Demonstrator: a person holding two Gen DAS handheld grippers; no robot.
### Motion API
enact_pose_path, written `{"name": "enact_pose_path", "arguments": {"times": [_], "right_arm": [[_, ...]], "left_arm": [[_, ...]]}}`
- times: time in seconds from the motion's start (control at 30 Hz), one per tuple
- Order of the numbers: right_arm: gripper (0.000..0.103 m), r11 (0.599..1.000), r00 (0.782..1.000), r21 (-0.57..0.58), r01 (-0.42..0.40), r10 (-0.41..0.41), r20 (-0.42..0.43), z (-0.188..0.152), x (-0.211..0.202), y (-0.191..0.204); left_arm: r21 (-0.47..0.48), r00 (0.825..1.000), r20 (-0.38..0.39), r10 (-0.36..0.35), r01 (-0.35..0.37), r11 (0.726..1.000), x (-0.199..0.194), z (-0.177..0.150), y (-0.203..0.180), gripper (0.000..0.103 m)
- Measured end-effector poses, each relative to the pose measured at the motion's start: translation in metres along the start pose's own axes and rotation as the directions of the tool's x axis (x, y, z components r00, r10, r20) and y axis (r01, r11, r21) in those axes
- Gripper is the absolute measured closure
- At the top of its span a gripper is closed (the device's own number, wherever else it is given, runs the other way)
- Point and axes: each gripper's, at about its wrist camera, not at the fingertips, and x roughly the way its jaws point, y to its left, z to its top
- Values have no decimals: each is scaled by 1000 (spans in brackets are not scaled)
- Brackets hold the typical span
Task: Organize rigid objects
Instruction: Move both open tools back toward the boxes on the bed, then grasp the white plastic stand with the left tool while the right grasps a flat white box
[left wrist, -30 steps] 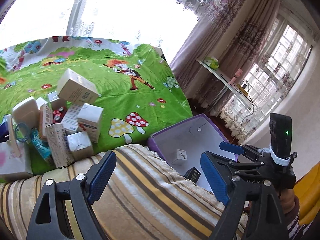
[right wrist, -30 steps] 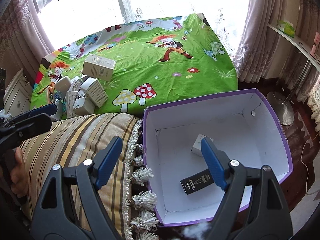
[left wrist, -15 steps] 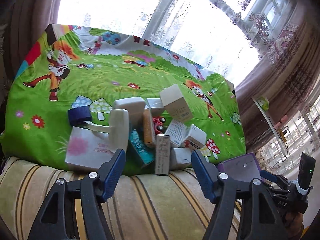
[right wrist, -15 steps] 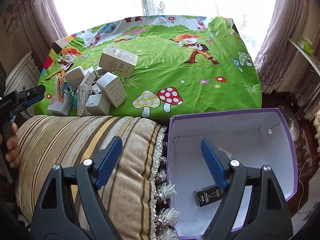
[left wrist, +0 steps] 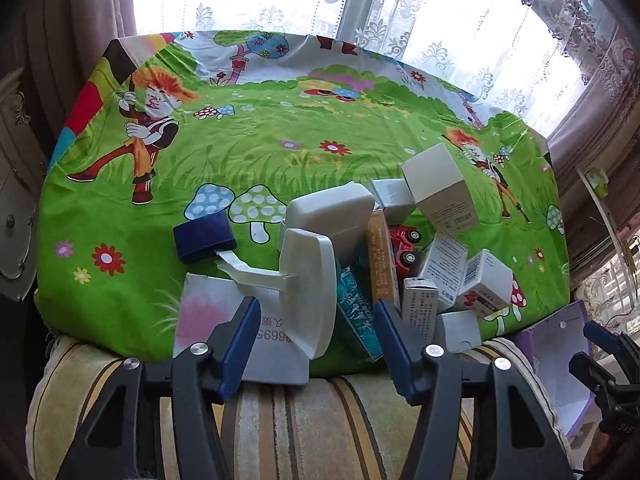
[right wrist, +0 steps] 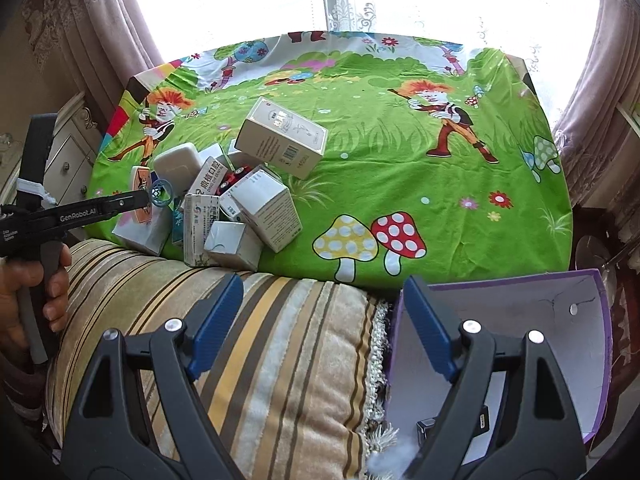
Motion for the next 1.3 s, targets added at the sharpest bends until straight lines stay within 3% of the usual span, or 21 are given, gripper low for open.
{"name": "enact_pose_path", "arguments": {"times": [0.37,0.67,0.97,1.07,1.1,1.3], "right_arm": [[16,995,999,-98,-24,20,-40,34,45,34],[16,990,998,-141,-27,19,-61,48,75,48],[16,988,997,-146,-51,41,-69,55,91,51],[32,988,996,-144,-62,52,-75,54,93,52],[45,988,995,-141,-68,56,-84,54,94,51],[45,991,996,-112,-75,68,-64,52,90,44]], "left_arm": [[-35,1000,9,24,-24,999,6,-1,11,92],[-93,997,70,36,-30,995,-9,-12,22,96],[-116,983,163,90,-71,991,-26,-17,24,96],[-110,980,174,91,-73,991,-28,-17,23,96],[-109,980,177,91,-72,991,-28,-17,22,96],[-108,975,200,96,-75,991,-32,-19,21,96]]}}
